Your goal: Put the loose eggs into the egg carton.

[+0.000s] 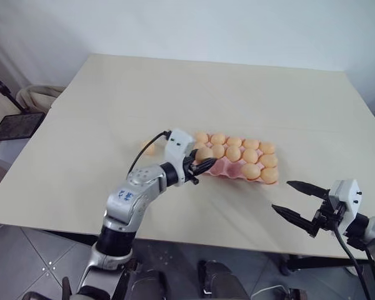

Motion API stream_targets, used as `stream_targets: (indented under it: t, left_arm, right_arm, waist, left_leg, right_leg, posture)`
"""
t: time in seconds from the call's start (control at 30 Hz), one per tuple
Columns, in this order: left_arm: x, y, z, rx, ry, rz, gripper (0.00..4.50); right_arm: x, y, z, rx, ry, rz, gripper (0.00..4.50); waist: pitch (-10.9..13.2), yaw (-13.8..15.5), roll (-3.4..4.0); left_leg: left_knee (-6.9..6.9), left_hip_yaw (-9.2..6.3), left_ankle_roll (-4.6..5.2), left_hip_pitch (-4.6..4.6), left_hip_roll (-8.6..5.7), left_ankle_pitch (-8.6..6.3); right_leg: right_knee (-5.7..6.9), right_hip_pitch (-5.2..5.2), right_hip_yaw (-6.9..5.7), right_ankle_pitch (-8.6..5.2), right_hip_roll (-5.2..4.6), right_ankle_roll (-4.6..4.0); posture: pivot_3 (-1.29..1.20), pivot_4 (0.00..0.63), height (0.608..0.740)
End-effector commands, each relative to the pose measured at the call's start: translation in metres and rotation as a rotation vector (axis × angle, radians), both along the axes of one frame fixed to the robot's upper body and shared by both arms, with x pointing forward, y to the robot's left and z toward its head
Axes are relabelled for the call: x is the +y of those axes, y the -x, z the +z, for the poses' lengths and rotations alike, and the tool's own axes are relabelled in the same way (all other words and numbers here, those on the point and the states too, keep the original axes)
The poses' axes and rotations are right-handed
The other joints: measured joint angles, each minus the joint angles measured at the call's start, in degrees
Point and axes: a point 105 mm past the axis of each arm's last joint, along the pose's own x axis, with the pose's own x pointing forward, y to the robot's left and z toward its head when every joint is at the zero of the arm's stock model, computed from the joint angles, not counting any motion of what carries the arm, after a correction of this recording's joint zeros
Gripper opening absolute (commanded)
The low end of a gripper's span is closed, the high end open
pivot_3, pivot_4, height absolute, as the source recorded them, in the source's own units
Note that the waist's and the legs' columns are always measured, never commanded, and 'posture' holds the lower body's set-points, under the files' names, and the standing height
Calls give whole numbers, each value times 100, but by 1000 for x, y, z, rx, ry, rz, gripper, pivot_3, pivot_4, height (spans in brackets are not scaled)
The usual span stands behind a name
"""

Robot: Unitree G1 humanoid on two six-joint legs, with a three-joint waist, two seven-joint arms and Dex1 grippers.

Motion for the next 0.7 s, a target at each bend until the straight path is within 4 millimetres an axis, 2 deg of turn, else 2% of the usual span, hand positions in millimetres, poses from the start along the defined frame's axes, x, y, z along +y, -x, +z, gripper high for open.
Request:
stream_targets:
  t: [0.03, 0.13, 0.27, 0.5, 0.53, 0.57, 0.7]
  left_arm:
    - [-25, 2, 6, -42, 0, -115, 1848]
    - [-41, -3, 1, -41, -28, -168, 1848]
    - [-48, -12, -5, -44, -50, -189, 1848]
    - [-56, -13, -11, -42, -67, -229, 1848]
    - [-57, -14, -11, -41, -67, -231, 2532]
    - [-58, -13, -12, -40, -67, -233, 2717]
    - [-61, -13, -14, -33, -66, -239, 4101]
  right_arm:
    - [1, 2, 12, -63, 6, -11, 4500]
    - [2, 4, 11, -71, 1, -25, 4500]
    - [2, 8, 9, -78, -7, -48, 4500]
    - [1, 13, 7, -81, -14, -73, 4500]
    - [1, 13, 7, -81, -14, -75, 4500]
    - [1, 13, 7, -83, -15, -77, 4500]
    - [1, 13, 7, -88, -19, -79, 4500]
  waist:
    - [0, -11, 0]
    - [0, -6, 0]
    - [0, -8, 0]
    - [1, -2, 1]
    - [1, -4, 1]
    - [1, -4, 1]
    - [1, -3, 1]
  left_leg:
    - [-1, 0, -1, 1, 0, -1]
    - [-1, 0, 0, -2, 1, -2]
    - [0, -3, 1, -4, 1, -2]
    - [-2, -5, 2, -7, 2, -3]
    - [-2, -4, 4, -7, 1, -4]
    - [-2, -4, 4, -7, 0, -4]
    - [-2, -5, 4, -7, 1, -4]
  right_leg:
    - [-1, 0, 0, 0, 1, 0]
    - [-2, -1, 0, 0, 3, 0]
    - [-3, -1, 0, 0, 4, 0]
    - [-5, -3, -1, 0, 4, 0]
    - [-5, -3, -1, 0, 3, 1]
    - [-5, -3, -1, 0, 3, 1]
    - [-5, -3, -1, 0, 4, 1]
  posture:
    - [0, 150, 740]
    - [0, 150, 740]
    - [0, 150, 740]
    - [0, 150, 740]
    - [0, 150, 740]
    - [0, 150, 740]
    - [0, 150, 740]
